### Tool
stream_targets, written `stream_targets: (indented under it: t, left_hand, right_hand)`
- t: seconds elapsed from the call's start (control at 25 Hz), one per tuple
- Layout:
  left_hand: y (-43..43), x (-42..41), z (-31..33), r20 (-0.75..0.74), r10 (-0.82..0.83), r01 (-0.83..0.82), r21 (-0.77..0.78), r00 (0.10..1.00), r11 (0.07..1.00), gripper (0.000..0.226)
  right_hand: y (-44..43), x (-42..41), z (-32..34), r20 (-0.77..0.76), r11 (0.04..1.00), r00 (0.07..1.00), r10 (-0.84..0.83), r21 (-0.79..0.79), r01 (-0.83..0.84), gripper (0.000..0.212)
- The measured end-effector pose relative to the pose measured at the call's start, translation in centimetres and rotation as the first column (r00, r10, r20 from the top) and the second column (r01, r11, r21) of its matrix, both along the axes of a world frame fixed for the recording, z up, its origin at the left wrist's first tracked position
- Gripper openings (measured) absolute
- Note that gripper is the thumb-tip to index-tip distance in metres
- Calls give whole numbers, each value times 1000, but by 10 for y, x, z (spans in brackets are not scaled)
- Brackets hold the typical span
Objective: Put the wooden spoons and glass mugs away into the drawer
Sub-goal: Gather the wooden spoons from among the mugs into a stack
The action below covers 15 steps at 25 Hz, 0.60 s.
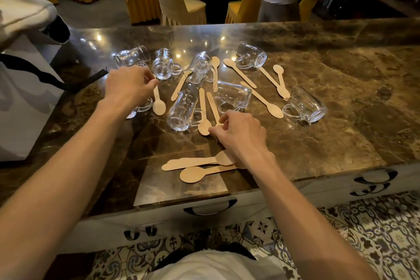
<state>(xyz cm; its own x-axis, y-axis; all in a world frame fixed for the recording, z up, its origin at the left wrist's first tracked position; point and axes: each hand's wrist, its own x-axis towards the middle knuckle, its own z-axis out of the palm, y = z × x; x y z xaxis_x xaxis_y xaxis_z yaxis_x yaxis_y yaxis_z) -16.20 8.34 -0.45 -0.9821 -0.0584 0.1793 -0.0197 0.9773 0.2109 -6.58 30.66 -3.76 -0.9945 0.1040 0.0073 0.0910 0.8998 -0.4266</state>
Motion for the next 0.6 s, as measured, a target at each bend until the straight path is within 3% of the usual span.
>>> stream_targets:
  t: [0.2, 0.6]
  left_hand:
    - [8, -35, -14, 221, 10, 52, -272, 975, 961, 42]
    - [12, -47, -19, 281, 74, -28, -165, 957, 986, 20]
  right_hand:
    - [-8, -7, -4, 4, 998, 1000, -15, 56, 15, 34]
    - [1, -11, -7, -2, 999, 999, -35, 36, 35, 29]
